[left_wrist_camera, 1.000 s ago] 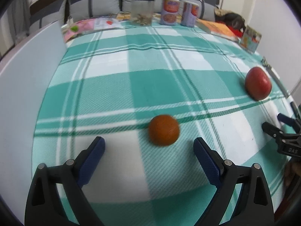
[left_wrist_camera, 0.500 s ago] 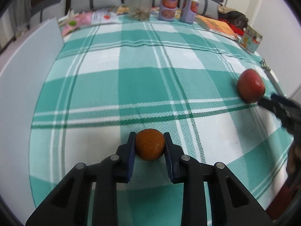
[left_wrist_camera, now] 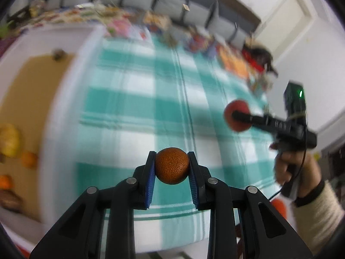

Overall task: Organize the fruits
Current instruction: 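Carry both fruits over the white box and open both tools to drop them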

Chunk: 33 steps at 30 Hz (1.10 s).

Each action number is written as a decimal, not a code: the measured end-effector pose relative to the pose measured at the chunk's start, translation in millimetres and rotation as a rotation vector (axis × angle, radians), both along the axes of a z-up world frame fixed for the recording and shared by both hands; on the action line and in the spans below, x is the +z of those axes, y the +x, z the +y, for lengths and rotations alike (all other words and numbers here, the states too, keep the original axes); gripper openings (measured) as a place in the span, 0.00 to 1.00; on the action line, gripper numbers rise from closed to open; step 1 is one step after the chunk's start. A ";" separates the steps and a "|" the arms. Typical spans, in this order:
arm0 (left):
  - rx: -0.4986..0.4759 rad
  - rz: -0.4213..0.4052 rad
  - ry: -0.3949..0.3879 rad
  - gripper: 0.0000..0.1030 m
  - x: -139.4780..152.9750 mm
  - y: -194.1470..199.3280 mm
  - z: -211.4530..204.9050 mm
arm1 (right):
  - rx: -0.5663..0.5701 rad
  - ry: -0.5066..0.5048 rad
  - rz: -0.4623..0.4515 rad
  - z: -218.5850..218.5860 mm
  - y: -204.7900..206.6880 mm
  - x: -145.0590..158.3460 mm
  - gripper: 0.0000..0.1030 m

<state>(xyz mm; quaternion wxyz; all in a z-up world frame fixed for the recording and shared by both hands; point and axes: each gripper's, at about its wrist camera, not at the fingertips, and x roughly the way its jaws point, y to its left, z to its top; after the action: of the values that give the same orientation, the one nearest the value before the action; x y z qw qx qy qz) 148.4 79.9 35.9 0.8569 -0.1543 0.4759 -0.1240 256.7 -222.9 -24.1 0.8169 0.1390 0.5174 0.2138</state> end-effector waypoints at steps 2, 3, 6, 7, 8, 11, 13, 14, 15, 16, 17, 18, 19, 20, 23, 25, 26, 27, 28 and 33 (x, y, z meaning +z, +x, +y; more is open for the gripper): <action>0.071 -0.031 0.024 0.27 22.2 5.3 38.9 | 0.082 0.075 -0.019 45.0 3.8 23.5 0.66; 0.106 -0.037 0.040 0.27 27.8 9.9 56.4 | 0.131 0.103 -0.034 72.6 5.4 35.3 0.66; 0.237 0.017 0.128 0.27 21.7 31.6 119.6 | 0.292 0.137 -0.076 164.6 9.6 63.8 0.66; 0.264 0.043 0.151 0.27 14.9 33.3 131.2 | 0.339 0.126 -0.092 193.5 10.2 69.3 0.66; 0.294 0.080 0.166 0.27 5.0 32.1 144.7 | 0.388 0.098 -0.110 225.1 10.5 73.3 0.66; 0.331 0.197 0.133 0.27 -26.0 11.6 171.3 | 0.535 -0.001 -0.090 317.8 13.0 63.7 0.66; 0.348 0.260 0.139 0.27 -44.0 -5.3 180.1 | 0.600 -0.095 -0.080 361.4 13.9 49.2 0.66; 0.352 0.283 0.143 0.27 -52.1 -10.5 181.5 | 0.648 -0.166 -0.069 387.0 12.6 35.8 0.66; 0.356 0.303 0.141 0.27 -59.9 -14.1 183.2 | 0.677 -0.218 -0.060 404.5 12.6 23.7 0.66; 0.363 0.329 0.138 0.27 -70.6 -20.3 183.7 | 0.701 -0.269 -0.052 419.8 11.0 12.0 0.66; 0.369 0.346 0.135 0.28 -77.1 -22.7 183.9 | 0.720 -0.325 -0.035 435.0 12.4 -1.7 0.66; 0.376 0.363 0.127 0.28 -84.2 -24.6 183.7 | 0.727 -0.377 -0.021 445.4 13.1 -15.3 0.66; 0.382 0.373 0.120 0.29 -88.5 -25.3 182.5 | 0.732 -0.418 -0.011 452.9 14.1 -26.6 0.66; 0.387 0.378 0.117 0.29 -91.7 -26.1 181.8 | 0.740 -0.460 0.002 459.3 13.7 -38.8 0.66; 0.398 0.363 0.124 0.48 -93.3 -26.5 177.9 | 0.744 -0.530 0.018 471.3 14.1 -61.7 0.67; 0.410 0.311 0.150 0.68 -83.9 -28.4 176.8 | 0.714 -0.511 -0.015 467.7 12.4 -56.6 0.73; 0.419 0.279 0.173 0.73 -79.9 -33.0 178.3 | 0.699 -0.495 -0.028 464.1 11.1 -50.8 0.87; 0.430 0.236 0.211 0.73 -68.7 -36.5 177.2 | 0.679 -0.471 -0.045 458.2 10.7 -40.7 0.95; 0.441 0.205 0.243 0.75 -58.5 -40.3 175.9 | 0.661 -0.454 -0.066 452.1 10.3 -29.6 1.00; 0.517 -0.012 0.396 0.82 11.8 -63.3 166.9 | 0.555 -0.448 -0.246 409.9 -8.9 59.0 1.00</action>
<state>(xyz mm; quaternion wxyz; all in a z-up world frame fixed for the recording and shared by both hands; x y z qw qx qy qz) 85.1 246.9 47.7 0.8762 -0.0996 0.4308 0.1917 247.7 187.0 34.9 0.7941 -0.2153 0.4672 0.3236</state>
